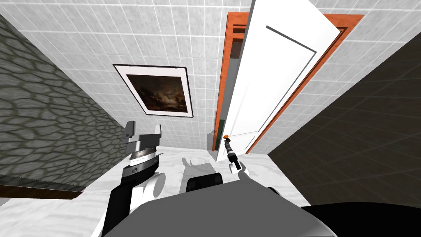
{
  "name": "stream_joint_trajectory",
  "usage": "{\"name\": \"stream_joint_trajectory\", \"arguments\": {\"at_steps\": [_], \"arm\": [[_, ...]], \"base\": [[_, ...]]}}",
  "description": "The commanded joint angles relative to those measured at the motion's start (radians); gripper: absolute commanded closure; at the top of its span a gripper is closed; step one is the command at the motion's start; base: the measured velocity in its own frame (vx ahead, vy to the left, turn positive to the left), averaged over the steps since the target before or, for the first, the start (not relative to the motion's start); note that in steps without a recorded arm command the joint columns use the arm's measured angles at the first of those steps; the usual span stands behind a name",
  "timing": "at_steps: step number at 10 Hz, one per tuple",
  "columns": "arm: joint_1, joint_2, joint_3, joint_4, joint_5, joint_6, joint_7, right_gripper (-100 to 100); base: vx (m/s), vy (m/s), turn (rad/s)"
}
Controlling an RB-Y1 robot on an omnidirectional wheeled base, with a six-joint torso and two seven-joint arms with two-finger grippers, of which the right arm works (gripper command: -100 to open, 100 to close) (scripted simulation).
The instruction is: Pull the door open
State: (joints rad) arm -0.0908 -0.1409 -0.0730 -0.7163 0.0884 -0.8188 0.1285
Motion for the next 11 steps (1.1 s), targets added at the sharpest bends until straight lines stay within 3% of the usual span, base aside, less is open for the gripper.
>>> {"name": "stream_joint_trajectory", "arguments": {"at_steps": [1, 11], "arm": [[0.0, 0.001, -0.005, 0.002, 0.005, -0.001, 0.031, -100], [-0.002, 0.006, -0.04, 0.012, 0.039, -0.002, 0.285, -100]], "base": [[-0.016, -0.015, 0.027], [-0.039, -0.024, 0.03]]}}
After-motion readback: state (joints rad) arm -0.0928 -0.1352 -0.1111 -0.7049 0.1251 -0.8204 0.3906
